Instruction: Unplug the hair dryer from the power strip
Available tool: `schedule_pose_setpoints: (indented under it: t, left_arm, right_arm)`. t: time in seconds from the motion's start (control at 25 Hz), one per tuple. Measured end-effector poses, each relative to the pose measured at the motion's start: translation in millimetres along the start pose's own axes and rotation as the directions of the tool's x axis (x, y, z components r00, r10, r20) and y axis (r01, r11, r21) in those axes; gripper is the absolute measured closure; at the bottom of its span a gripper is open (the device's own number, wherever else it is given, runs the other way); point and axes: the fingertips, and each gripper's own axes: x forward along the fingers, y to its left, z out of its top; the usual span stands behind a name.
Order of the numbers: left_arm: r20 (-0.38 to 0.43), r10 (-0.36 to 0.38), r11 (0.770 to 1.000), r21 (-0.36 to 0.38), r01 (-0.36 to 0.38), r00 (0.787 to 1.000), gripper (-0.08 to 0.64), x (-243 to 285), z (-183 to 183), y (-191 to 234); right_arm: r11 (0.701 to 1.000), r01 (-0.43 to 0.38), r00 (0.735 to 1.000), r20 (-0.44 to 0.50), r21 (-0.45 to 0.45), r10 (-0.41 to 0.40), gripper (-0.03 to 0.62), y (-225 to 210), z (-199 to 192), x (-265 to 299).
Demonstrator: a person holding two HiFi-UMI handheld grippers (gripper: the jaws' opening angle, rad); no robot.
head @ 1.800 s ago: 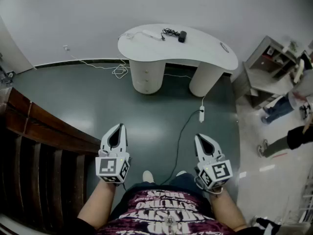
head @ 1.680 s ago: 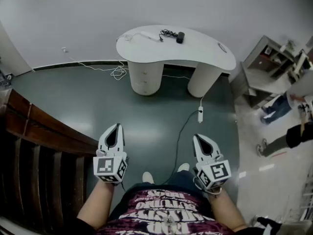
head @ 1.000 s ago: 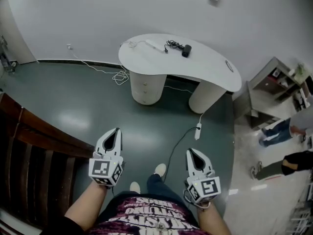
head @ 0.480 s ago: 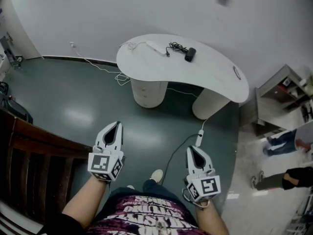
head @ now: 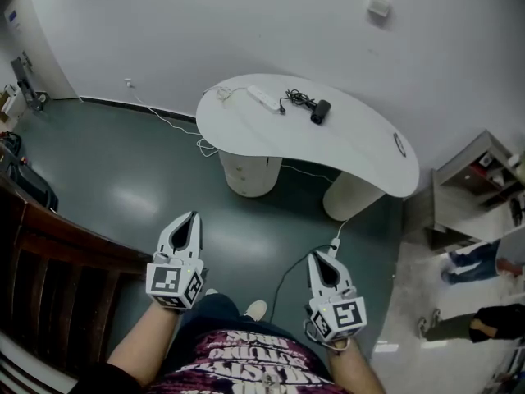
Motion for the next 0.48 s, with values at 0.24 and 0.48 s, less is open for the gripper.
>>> schedule_pose_setpoints:
  t: [0.24, 0.48]
  left_arm:
    - [0.004, 0.001, 0.999, 0.053, -0.001, 1.0, 0.543, 7.7, 6.8, 1.0]
    - [-0.006, -0.014, 1.0, 0.017, 0.014, 1.0, 0.543, 28.3, 0.7, 8.8]
  right_arm:
    - [1.0, -0.016, 1.0, 0.003, 0.005, 0.016, 0.557, -4.0, -0.4, 15.3]
    - [1.0, -0.001, 1.0, -0.011, 0.014, 0.001, 0.557, -14.5, -1.0, 36.9]
